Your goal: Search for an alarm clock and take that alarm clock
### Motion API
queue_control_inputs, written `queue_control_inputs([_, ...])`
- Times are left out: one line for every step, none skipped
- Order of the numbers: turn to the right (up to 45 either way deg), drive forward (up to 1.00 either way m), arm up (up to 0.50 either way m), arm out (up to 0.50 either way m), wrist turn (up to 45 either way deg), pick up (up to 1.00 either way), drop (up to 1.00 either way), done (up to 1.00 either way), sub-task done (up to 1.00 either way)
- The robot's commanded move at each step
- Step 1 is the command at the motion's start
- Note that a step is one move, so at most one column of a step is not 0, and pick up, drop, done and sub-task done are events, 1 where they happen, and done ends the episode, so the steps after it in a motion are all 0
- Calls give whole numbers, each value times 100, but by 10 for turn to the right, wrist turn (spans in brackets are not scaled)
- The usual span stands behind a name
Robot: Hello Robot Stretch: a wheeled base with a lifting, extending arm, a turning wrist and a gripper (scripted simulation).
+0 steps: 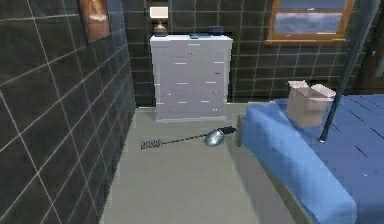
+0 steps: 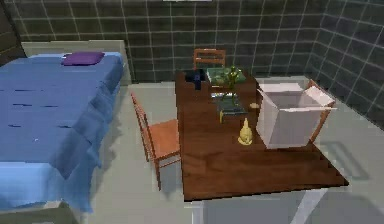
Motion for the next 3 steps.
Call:
queue_control_inputs([450, 0, 0, 0, 0, 0, 0, 0, 0])
queue_control_inputs([150, 0, 0, 0, 0, 0, 0, 0, 0])
queue_control_inputs([0, 60, 0, 0, 0, 0, 0, 0, 0])
